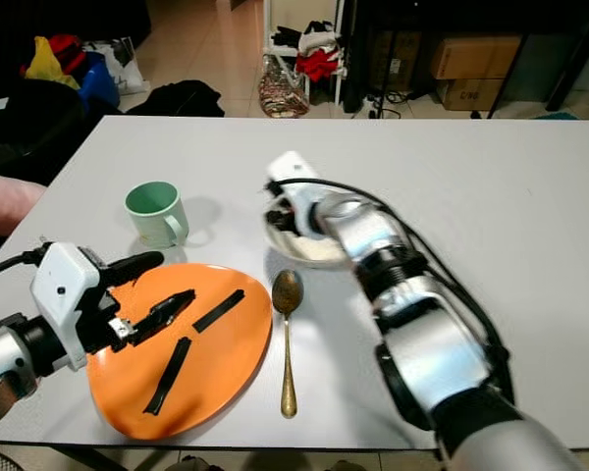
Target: Setting the table
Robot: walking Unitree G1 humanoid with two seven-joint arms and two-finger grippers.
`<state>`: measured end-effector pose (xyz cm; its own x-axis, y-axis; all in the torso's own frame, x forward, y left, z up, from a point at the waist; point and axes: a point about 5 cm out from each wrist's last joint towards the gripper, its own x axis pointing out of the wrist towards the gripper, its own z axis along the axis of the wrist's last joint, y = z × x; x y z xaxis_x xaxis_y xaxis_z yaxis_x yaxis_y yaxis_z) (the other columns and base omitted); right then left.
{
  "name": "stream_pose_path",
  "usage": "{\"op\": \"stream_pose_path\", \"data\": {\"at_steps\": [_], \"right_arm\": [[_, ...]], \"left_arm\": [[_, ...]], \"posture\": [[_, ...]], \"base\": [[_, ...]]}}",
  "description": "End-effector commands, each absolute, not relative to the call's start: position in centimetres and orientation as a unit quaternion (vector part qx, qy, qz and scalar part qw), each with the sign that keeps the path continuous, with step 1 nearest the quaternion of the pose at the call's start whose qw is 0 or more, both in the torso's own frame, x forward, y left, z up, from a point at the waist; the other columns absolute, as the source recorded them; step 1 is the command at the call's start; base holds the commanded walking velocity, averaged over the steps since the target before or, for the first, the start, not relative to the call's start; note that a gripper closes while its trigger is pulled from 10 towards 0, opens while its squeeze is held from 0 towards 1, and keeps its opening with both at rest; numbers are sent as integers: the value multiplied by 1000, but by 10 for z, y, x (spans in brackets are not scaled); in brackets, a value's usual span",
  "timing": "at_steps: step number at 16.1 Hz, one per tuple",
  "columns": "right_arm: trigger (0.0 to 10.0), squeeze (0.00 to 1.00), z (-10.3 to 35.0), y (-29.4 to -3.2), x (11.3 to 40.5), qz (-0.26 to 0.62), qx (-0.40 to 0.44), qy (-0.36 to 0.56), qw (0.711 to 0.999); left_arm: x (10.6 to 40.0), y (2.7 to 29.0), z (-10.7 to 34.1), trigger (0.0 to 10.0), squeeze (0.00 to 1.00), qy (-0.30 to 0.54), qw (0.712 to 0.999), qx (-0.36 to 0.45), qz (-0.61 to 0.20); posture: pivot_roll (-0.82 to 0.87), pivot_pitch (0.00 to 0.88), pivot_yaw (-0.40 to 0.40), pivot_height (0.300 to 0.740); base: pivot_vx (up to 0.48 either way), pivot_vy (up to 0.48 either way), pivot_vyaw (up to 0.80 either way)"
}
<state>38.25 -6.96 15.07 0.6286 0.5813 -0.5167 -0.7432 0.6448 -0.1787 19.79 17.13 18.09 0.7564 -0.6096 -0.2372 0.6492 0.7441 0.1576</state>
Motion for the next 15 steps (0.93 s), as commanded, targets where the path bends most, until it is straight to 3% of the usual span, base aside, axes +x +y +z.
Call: {"op": "stream_pose_path", "data": {"at_steps": [1,3,9,15], "right_arm": [[10000,0,160,-63,385,387,-181,192,884],[10000,0,155,-47,380,411,-181,192,872],[10000,0,154,-37,378,428,-164,181,870],[10000,0,203,-78,377,438,-132,128,880]], "left_arm": [[198,173,185,10000,0,82,931,125,-332],[199,173,185,10000,0,84,932,127,-330],[200,173,183,10000,0,84,932,129,-328],[209,166,188,10000,0,52,952,72,-293]], "posture": [[-30,6,31,740],[-29,7,28,740],[-42,14,35,740],[-54,0,55,740]], "base": [[0,0,0],[0,0,0],[0,0,0],[0,0,0]]}}
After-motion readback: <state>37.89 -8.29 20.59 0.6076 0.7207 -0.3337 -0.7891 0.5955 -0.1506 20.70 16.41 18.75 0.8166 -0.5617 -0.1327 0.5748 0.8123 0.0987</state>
